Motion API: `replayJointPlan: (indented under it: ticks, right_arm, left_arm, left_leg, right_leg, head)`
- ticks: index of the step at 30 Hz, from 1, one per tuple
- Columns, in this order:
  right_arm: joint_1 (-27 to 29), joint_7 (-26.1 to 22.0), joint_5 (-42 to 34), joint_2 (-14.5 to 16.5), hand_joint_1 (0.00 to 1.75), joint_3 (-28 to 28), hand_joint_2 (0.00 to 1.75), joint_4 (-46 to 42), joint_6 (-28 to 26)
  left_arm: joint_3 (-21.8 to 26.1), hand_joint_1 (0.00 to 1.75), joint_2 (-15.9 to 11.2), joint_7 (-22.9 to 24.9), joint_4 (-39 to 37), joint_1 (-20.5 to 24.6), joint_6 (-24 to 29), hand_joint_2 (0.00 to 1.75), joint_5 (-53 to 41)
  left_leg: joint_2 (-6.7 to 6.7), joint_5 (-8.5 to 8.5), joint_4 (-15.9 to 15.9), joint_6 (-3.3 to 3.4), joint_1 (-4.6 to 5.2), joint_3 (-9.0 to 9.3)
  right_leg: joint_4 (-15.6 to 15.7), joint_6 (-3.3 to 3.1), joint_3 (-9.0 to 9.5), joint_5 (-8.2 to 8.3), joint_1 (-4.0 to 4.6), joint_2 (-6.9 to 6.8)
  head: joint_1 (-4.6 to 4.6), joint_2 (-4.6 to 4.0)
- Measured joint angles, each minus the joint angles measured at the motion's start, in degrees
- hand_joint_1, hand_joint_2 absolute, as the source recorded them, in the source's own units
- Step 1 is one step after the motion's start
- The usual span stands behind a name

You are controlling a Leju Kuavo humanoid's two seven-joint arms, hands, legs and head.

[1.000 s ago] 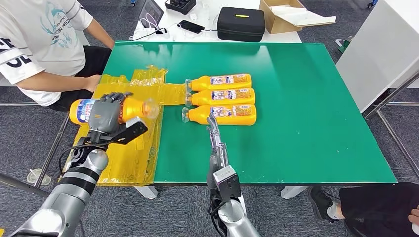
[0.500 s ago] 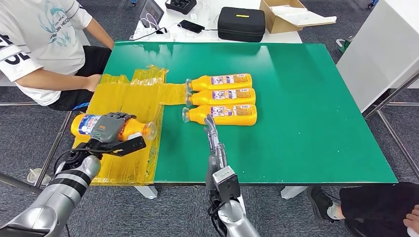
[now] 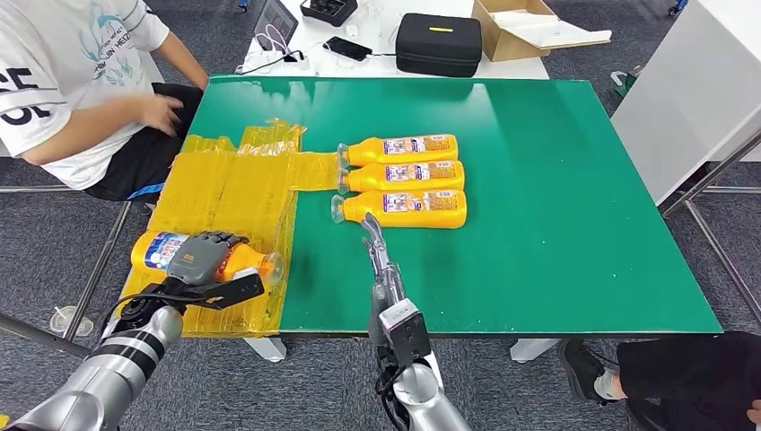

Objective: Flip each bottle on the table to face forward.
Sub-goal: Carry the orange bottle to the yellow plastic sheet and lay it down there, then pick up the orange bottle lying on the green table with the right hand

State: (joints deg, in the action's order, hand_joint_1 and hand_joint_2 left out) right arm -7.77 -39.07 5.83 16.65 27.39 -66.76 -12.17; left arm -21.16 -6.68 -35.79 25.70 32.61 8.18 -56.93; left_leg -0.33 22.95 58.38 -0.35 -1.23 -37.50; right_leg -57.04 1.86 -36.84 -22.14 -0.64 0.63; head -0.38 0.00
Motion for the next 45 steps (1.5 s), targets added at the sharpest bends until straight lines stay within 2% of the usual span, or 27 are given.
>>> replayJointPlan:
  ticks: [1,2,3,10,20,29,32,39,42,45]
  right_arm:
    - [-0.05,0.05,-0.03,0.01,0.0,-0.01,0.0,0.16,0.02]
    - [-0.09,0.15,-0.07,0.03,0.0,-0.02,0.0,0.32,0.07]
    - [-0.14,0.28,-0.12,0.05,0.0,-0.04,0.0,0.49,0.16]
    - [-0.63,1.09,-0.91,0.28,0.0,-0.43,0.0,1.96,1.21]
    - [-1.6,1.34,-2.13,0.68,0.0,-1.3,0.0,4.7,1.96]
    - [-2.28,1.36,-3.33,0.96,0.0,-1.92,0.0,6.78,2.4]
    - [-2.46,1.38,-3.69,1.04,0.0,-2.12,0.0,7.44,2.69]
    - [-2.49,1.42,-3.66,1.14,0.0,-2.64,0.0,7.97,2.28]
    - [-2.37,2.1,-2.29,1.2,0.0,-2.8,0.0,7.89,0.55]
    - [-2.12,3.27,-0.3,1.22,0.0,-2.89,0.0,7.51,-1.25]
  left_arm:
    - [0.0,0.3,0.01,-0.05,0.0,-0.08,-0.21,1.75,0.16]
    - [0.0,0.03,0.01,-0.15,0.0,-0.16,-0.63,1.75,0.45]
    - [0.01,0.0,0.02,-0.3,0.0,-0.23,-1.28,1.75,0.89]
    - [0.3,0.0,0.06,-2.55,0.1,-0.43,-8.02,1.75,5.26]
    - [-0.25,0.0,-2.12,-4.77,4.11,-1.66,-26.12,1.75,19.11]
    - [-3.51,0.0,-4.43,-4.93,8.95,-3.54,-30.57,1.75,28.09]
    - [-4.71,0.0,-4.76,-4.92,10.04,-3.93,-29.81,1.75,30.85]
    - [-4.8,0.0,-3.15,-4.83,12.66,-6.49,-22.03,1.75,38.02]
    - [-1.03,0.0,-0.18,-4.66,16.06,-8.83,-12.45,1.75,43.72]
    - [6.75,0.0,4.89,-4.55,21.92,-10.59,-0.97,1.75,47.69]
  left_leg:
    - [0.0,0.0,0.0,0.0,0.0,0.02]
    - [-0.01,0.0,0.0,0.0,0.0,0.03]
    - [-0.01,0.0,0.0,0.0,0.0,0.05]
    - [-0.12,0.03,-0.02,-0.02,0.0,0.28]
    - [-0.35,0.1,-0.05,-0.08,0.0,0.73]
    - [-0.42,0.07,-0.06,-0.06,0.0,0.88]
    - [-0.43,0.04,-0.06,-0.04,0.0,0.87]
    - [-0.5,0.05,-0.04,-0.04,0.01,0.75]
    - [-0.48,0.04,-0.01,-0.03,0.03,0.62]
    - [-0.46,0.02,0.0,0.0,0.03,0.42]
  right_leg:
    - [0.0,0.0,0.01,0.0,0.0,0.0]
    - [0.0,0.0,0.03,0.0,0.0,0.0]
    - [0.0,0.0,0.05,0.0,0.0,0.0]
    - [0.0,-0.01,0.32,-0.03,0.0,-0.01]
    - [0.01,0.09,0.87,-0.21,-0.01,-0.14]
    - [0.01,0.08,0.99,-0.19,-0.01,-0.19]
    - [0.01,0.08,0.99,-0.19,0.0,-0.25]
    - [0.02,0.1,0.86,-0.2,-0.02,-0.27]
    - [0.03,0.11,0.66,-0.17,-0.04,-0.26]
    - [0.03,0.13,0.52,-0.14,-0.04,-0.26]
  head:
    - [0.0,0.0]
    - [0.0,0.0]
    - [-0.01,0.0]
    - [-0.01,0.0]
    - [-0.01,0.0]
    - [-0.01,0.0]
    - [0.0,0.0]
    - [0.01,0.01]
    - [-0.01,0.01]
    - [0.01,0.0]
